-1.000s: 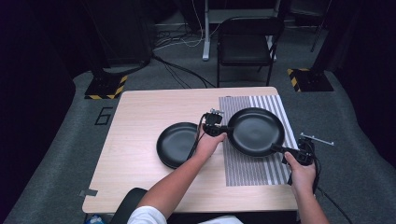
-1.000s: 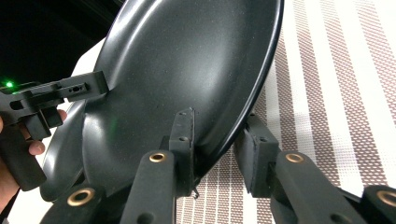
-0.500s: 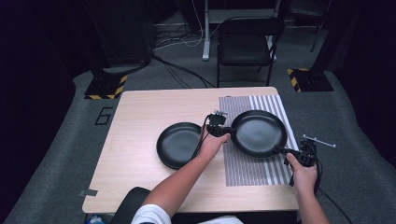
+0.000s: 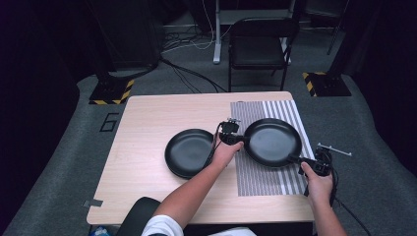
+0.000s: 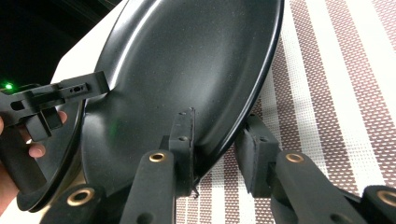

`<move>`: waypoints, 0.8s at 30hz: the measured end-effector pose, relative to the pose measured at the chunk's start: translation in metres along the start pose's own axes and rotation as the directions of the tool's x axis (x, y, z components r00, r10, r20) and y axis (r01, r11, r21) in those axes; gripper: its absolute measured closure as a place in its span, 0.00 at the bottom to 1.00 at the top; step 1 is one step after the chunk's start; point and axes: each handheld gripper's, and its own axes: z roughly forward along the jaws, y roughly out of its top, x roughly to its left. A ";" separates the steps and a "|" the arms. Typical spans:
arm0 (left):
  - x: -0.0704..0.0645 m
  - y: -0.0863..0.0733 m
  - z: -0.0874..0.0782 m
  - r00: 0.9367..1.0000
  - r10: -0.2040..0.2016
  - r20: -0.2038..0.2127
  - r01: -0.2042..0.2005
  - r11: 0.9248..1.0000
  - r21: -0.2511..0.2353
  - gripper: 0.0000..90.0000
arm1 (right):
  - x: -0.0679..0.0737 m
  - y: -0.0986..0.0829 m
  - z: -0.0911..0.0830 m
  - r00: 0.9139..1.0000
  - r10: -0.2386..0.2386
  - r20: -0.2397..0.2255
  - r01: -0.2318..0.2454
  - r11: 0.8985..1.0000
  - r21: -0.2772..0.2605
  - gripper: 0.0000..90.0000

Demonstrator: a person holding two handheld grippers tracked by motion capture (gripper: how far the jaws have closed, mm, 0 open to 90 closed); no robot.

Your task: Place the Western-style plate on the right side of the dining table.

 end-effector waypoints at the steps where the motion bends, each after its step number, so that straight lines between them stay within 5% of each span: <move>1: 0.001 0.000 0.001 1.000 -0.001 0.000 0.001 1.000 0.004 0.75 | 0.000 0.000 0.001 1.000 -0.002 0.006 0.002 1.000 0.001 0.77; 24: 0.009 -0.005 0.023 0.999 -0.041 -0.028 0.042 0.998 0.038 0.75 | -0.009 0.005 0.017 0.998 -0.033 0.048 0.032 0.999 0.029 0.77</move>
